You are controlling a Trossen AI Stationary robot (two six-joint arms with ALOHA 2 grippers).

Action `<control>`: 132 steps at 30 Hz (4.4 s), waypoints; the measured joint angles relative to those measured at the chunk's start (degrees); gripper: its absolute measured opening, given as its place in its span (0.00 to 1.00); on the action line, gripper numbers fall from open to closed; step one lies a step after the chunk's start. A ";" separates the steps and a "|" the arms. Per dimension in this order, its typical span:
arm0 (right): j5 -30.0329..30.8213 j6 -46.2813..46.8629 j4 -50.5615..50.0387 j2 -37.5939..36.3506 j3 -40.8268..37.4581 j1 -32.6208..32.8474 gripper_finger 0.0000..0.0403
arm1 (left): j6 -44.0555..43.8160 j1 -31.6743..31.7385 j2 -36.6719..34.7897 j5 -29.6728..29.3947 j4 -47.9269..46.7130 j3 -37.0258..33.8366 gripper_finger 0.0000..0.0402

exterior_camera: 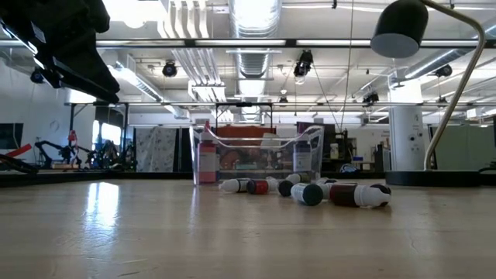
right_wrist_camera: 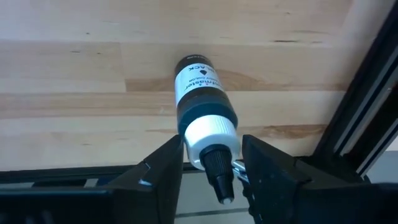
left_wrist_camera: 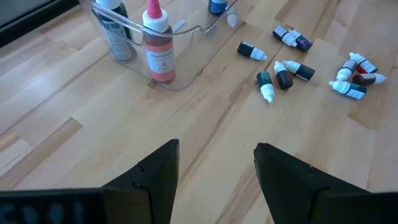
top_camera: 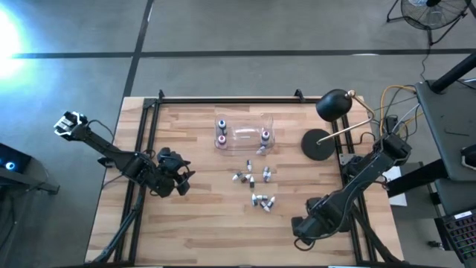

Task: Pick & Place food coloring
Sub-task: Put the large black food coloring bottle into the transparent bin

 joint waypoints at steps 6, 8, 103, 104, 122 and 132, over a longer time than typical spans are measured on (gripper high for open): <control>-0.13 -0.65 0.05 -0.20 0.00 0.00 0.27 | -0.03 0.00 0.00 0.02 0.00 0.00 0.46; -0.01 -0.83 -0.11 -0.32 0.14 0.00 0.25 | -0.03 0.00 0.01 0.02 0.00 0.00 0.46; 25.69 -94.34 -31.91 39.65 62.17 -60.90 0.36 | -8.05 0.00 0.02 1.09 0.39 -0.02 0.46; 25.69 -94.28 -31.91 39.65 62.14 -60.81 0.36 | -8.13 0.00 0.02 1.09 0.39 -0.02 0.46; 25.86 -94.79 -31.71 39.63 61.31 -60.59 0.37 | -8.26 0.00 0.01 1.09 0.39 -0.02 0.46; 24.27 -96.69 -27.56 42.16 55.23 -59.87 0.34 | -8.54 0.00 0.02 1.11 0.39 -0.02 0.46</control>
